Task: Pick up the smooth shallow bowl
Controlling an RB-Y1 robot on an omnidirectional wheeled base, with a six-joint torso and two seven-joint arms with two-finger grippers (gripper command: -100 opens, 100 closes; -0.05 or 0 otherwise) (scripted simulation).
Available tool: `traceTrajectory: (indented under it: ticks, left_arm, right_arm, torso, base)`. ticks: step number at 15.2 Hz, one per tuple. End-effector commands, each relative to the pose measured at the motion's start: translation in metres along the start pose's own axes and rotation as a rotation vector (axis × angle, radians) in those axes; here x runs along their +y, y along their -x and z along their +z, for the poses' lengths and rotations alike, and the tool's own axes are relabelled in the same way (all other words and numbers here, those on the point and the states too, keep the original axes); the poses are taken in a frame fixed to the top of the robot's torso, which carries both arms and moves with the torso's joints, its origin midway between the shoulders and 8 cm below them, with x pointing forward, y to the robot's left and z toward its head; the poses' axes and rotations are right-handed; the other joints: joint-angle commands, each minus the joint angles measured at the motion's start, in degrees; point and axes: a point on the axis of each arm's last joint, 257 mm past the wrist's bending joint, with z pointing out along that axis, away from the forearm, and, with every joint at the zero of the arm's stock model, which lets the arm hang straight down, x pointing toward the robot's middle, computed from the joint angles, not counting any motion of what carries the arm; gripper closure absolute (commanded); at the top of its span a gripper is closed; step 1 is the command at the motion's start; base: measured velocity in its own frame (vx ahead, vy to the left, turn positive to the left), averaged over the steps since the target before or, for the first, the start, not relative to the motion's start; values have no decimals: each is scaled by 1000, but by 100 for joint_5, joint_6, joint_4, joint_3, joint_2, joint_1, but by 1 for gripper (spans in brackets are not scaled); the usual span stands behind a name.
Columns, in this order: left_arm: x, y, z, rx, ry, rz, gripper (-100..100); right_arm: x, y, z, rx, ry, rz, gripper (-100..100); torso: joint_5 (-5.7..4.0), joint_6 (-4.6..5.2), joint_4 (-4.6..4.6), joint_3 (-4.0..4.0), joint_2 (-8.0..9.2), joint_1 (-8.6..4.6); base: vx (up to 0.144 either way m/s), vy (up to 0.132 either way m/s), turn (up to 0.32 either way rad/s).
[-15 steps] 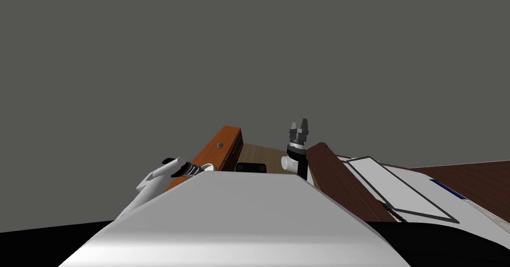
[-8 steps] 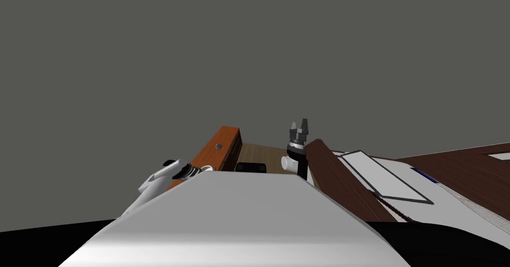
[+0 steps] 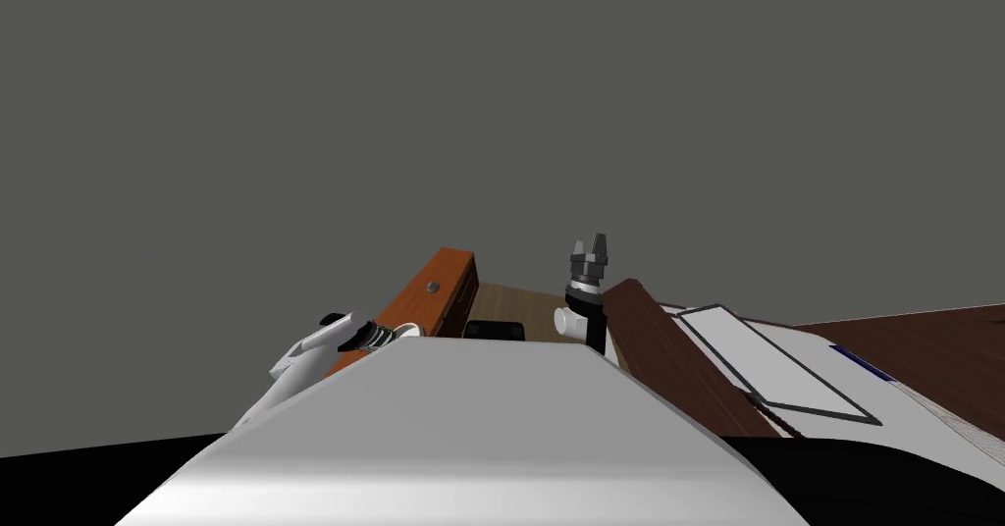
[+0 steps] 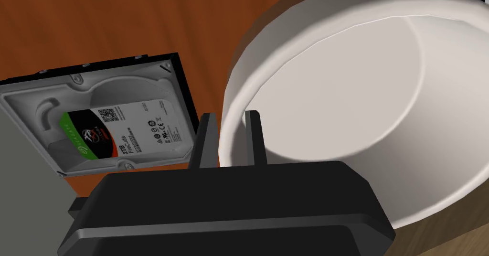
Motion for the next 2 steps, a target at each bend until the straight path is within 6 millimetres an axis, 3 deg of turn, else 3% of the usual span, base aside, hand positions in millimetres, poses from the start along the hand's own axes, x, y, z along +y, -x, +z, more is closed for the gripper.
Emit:
traceTrajectory:
  ticks: [1,2]
  left_arm:
    - [-1,-3,-6,-2,3,17,100]
    - [-1,-1,-3,-1,1,8,100]
  right_arm:
    - [0,0,0,0,0,0,0]
    - [0,0,0,0,0,0,0]
  torso:
    - [0,0,0,0,0,0]
    - [0,2,1,0,0,2]
  base:
    - [50,-26,103]
    - [28,-15,35]
